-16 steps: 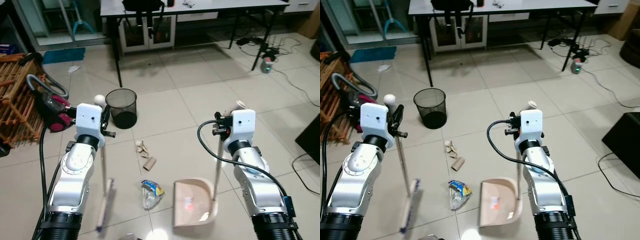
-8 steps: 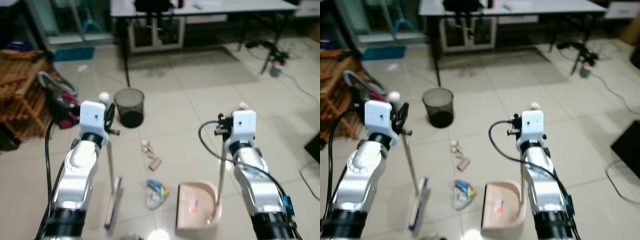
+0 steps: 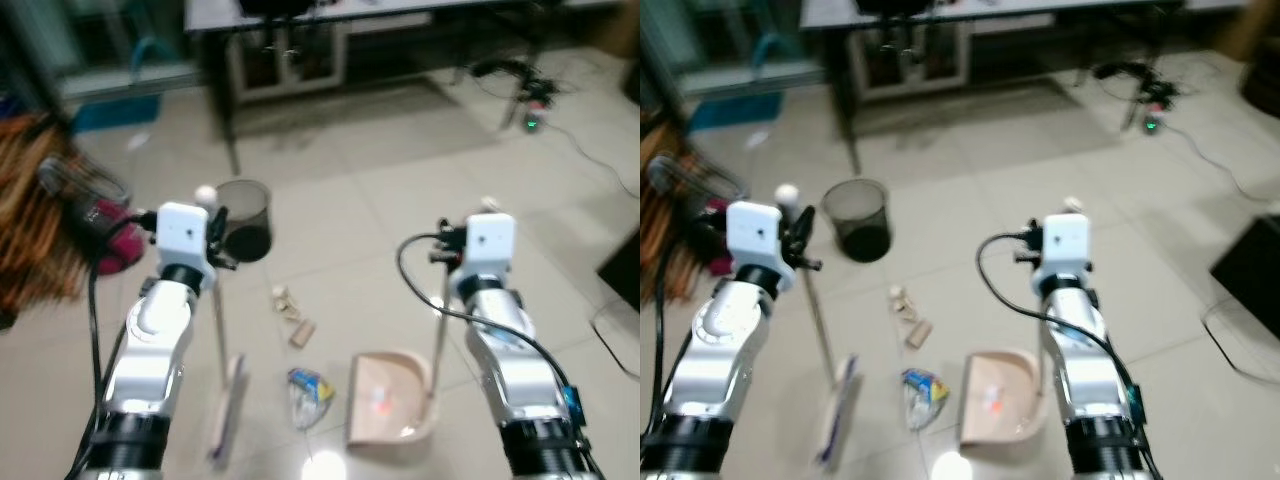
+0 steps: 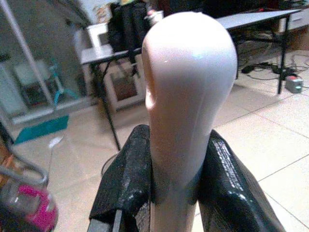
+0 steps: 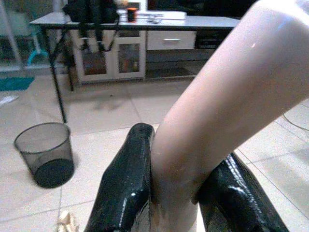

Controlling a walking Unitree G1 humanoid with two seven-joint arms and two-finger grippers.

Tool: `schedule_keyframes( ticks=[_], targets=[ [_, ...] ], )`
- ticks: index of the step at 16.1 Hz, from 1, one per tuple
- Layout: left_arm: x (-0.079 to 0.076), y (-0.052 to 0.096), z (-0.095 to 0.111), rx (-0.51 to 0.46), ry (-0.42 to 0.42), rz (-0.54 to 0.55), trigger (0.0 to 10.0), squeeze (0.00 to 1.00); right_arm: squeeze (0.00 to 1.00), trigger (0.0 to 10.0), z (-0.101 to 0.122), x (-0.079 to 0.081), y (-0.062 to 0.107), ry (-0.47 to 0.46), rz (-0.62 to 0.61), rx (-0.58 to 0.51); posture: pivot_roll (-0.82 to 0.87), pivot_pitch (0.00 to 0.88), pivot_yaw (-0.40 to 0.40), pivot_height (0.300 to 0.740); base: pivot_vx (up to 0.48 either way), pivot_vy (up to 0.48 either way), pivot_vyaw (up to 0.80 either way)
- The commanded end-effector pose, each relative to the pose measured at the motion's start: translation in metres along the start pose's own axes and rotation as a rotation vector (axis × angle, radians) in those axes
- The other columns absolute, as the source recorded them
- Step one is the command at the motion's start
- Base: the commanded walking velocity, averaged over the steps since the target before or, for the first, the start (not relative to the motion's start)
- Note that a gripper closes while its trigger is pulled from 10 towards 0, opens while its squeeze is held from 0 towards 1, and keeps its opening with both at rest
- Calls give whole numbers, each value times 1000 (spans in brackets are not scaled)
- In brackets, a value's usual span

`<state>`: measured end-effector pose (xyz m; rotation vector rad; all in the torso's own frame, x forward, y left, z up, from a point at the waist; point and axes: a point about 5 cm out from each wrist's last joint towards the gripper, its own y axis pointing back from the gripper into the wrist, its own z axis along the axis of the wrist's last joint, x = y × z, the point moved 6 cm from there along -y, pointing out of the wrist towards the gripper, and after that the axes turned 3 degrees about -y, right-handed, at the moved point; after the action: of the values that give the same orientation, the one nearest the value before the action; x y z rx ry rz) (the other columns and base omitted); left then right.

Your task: Sweep floor

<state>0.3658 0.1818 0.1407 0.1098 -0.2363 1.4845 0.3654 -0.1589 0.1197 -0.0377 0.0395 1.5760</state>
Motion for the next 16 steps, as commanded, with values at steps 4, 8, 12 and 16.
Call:
schedule_keyframes(
  ticks=[4,8,12,16],
  targets=[
    [-7,-5,14,-54,-5,-25,10000,0,0,10000,11,-13,-2,10,-44,-44,-104,11,43,740,367,0,567],
    [-7,-2,14,-65,5,-26,10000,0,0,10000,10,-12,-1,16,-28,-46,-100,34,46,740,170,0,0],
    [-1,1,5,-58,20,8,10000,0,0,10000,4,-11,-3,59,-18,-48,-92,75,63,740,0,0,0],
    [-2,3,-12,-58,19,7,10000,0,0,10000,-4,-9,-11,88,0,-55,-95,130,69,740,0,0,0]
  ],
)
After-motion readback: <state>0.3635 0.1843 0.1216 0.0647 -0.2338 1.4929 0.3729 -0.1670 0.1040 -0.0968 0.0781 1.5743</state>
